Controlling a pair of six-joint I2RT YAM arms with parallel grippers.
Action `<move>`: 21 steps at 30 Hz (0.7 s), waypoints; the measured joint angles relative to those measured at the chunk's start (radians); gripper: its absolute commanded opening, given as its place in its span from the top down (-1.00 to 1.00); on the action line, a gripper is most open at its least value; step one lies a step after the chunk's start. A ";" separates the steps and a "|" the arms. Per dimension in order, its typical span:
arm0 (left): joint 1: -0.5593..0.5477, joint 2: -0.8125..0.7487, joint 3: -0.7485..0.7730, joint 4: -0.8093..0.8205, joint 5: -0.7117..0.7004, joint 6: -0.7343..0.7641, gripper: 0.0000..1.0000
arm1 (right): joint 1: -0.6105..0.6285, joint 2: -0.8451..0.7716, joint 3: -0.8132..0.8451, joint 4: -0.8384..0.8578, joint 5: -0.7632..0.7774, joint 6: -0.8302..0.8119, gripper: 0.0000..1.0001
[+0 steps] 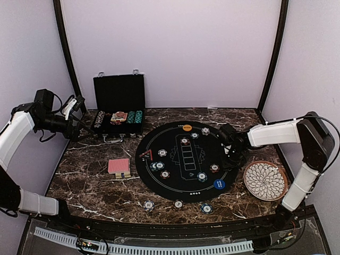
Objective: Distribute texas hold em gaming equipment
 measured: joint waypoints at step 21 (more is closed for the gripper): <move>-0.159 0.050 -0.048 -0.031 -0.137 0.126 -0.98 | 0.077 -0.112 0.291 -0.080 -0.026 0.037 -0.67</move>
